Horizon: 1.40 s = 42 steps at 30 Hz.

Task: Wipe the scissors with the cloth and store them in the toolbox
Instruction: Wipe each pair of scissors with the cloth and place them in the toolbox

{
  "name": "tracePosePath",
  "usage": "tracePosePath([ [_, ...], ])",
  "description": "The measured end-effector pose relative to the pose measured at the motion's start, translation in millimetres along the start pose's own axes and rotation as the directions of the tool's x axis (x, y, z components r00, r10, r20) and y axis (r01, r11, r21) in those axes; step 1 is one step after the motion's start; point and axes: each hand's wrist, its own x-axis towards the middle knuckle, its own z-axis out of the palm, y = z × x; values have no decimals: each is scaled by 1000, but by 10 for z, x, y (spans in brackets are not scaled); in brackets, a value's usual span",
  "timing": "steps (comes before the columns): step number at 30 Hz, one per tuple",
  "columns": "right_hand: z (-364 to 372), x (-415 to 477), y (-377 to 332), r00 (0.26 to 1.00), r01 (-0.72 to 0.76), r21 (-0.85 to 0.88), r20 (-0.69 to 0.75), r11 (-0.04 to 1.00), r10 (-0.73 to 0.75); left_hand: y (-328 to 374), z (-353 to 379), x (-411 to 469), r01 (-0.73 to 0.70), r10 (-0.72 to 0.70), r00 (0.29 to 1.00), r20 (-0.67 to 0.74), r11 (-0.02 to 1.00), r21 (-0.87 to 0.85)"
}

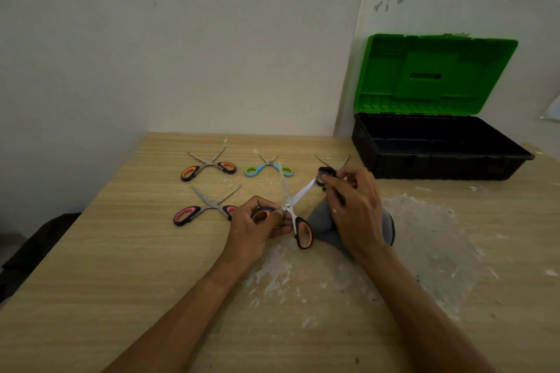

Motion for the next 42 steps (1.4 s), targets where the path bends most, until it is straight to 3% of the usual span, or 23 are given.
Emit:
tracePosePath([
  [2, -30, -54, -89, 997, 74, 23, -14, 997, -73, 6, -8, 10, 3, -3, 1000, -8, 1000, -20],
  [5, 15, -203, -294, 980, 167, 98, 96, 981, -176, 14, -20, 1, 1, -2, 1000, -3, 1000, -29],
  [9, 69, -202, -364, 949, 230, 64, 208, 971, -239, 37, -25, -3, -5, 6, 1000, 5, 1000, -19],
  [14, 85, -191, -252, 962, 175, 40, 206, 984, -179, 27, -40, 11, -12, 12, 1000, 18, 1000, -12],
  [18, 70, -69, -124, 984, -8, 109, 178, 994, -12, 26, -28, 11, 10, -10, 1000, 25, 1000, -2],
  [23, -69, 11, 52, 993, -112, 52, 41, 992, 110, 37, -4, 7, 62, -62, 998, -6, 997, -39],
  [27, -69, -119, -84, 999, 34, 113, -11, 993, -33, 17, -14, 2, 76, -77, 997, -7, 995, -61],
  [35, 67, -293, -249, 959, 182, 49, 211, 982, -189, 3, -26, -27, 53, -53, 998, -16, 998, -37],
  [39, 102, -234, -94, 973, 115, 39, 198, 993, -120, -38, -34, -3, 39, -39, 999, -11, 999, -15],
  [42, 85, -133, -3, 994, -47, 104, 106, 993, 35, -46, -29, 14, 50, -50, 999, -15, 999, -2],
])
